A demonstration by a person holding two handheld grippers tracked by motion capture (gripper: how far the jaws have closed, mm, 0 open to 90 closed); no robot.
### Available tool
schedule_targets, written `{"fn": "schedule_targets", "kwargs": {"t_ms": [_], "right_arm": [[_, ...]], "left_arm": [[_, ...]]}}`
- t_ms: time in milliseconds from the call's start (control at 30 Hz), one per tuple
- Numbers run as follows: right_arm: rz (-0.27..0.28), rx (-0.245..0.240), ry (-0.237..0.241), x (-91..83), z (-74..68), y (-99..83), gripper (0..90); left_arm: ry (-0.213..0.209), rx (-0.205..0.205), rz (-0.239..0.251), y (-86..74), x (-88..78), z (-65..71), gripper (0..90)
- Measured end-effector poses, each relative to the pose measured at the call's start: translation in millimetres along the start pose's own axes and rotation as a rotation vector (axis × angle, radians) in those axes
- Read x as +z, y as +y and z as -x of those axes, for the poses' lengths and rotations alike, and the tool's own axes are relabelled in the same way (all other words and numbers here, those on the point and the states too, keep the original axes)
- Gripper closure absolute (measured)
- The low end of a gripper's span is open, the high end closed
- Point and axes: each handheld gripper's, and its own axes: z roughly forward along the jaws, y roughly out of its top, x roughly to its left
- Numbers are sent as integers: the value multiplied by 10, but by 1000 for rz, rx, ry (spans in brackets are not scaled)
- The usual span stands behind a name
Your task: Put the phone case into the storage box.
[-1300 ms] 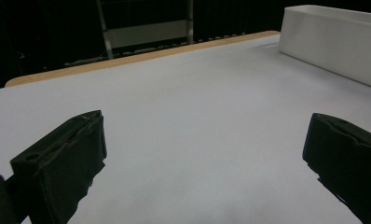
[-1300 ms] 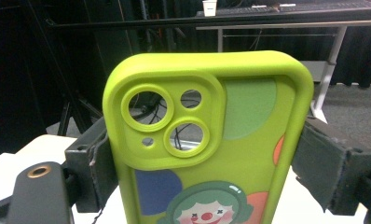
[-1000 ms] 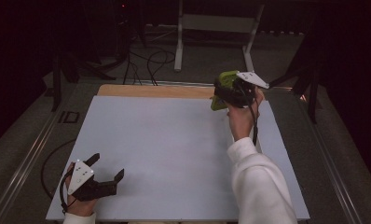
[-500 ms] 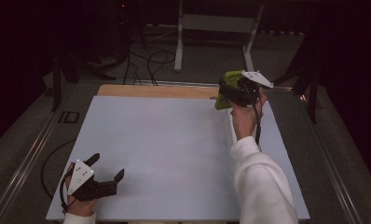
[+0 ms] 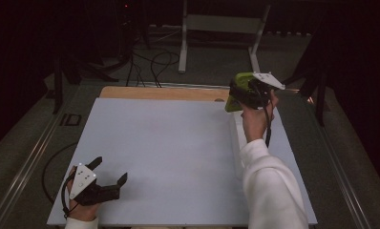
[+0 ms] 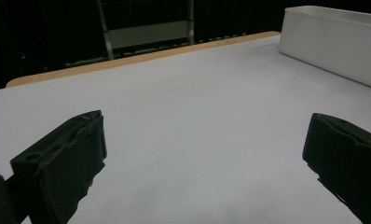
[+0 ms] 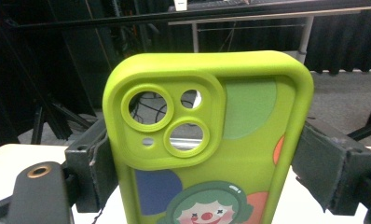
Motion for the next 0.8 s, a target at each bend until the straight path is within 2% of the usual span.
{"fn": "schedule_targets", "kwargs": {"t_ms": [300,800], "right_arm": [[-8,10,-29,2,110,-18,165],[-9,18,-48,26,189,-37,165]], "left_arm": [[2,1,-1,1,1,2,0],[5,-2,5,4,-10,-4,0]]}}
